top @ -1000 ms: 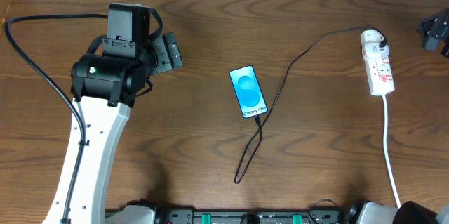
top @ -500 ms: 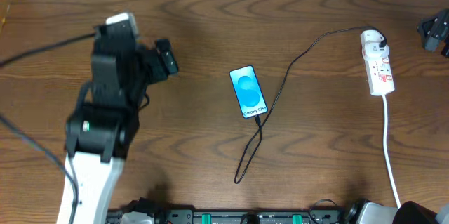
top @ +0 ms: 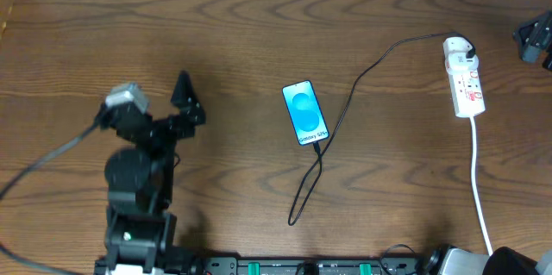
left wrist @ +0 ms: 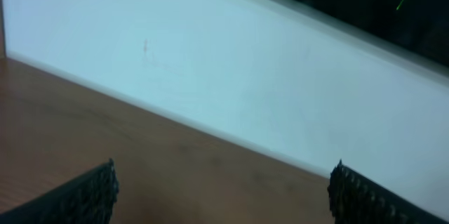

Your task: Plug charger to phone and switch on socket

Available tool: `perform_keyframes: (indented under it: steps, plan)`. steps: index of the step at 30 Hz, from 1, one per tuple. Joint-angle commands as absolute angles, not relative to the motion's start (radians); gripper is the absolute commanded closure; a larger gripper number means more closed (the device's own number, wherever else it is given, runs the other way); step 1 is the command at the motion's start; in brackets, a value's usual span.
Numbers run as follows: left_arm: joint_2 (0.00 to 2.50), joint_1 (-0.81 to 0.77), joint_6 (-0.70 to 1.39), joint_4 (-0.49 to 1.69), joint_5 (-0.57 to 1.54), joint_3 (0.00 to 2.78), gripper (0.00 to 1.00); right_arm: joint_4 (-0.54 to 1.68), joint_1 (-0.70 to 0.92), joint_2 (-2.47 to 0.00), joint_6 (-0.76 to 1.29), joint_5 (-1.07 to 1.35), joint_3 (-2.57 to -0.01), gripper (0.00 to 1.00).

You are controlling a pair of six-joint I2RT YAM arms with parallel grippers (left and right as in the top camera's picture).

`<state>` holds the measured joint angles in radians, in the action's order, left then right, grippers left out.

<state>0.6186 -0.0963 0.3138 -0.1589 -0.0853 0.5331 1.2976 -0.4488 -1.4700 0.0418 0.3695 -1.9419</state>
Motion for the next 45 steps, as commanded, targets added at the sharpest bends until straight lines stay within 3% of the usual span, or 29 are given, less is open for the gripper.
perform_keyframes:
  steps: [1,7,20,33,41,45]
  plan:
    - [0.514,-0.068,0.308,-0.305,-0.098,0.405,0.05,1.299,-0.451,-1.464,0.048,0.372,-1.95,0.01]
    - [0.366,-0.031,0.307,-0.48,-0.098,0.233,0.05,1.299,-0.451,-1.464,0.048,0.372,-1.95,0.01]
    - [0.003,0.041,0.307,-0.484,-0.099,0.004,0.05,1.299,-0.451,-1.464,0.048,0.372,-1.95,0.01]
    - [0.001,0.046,0.284,-0.176,-0.098,0.004,0.05,1.299,-0.451,-1.464,0.048,0.372,-1.95,0.01]
    - [0.001,0.07,0.16,0.075,-0.093,0.004,0.05,1.299,-0.451,-1.464,0.047,0.372,-1.95,0.01]
    - [0.001,0.07,0.043,0.074,-0.022,0.004,0.05,1.299,-0.451,-1.464,0.048,0.372,-1.95,0.01]
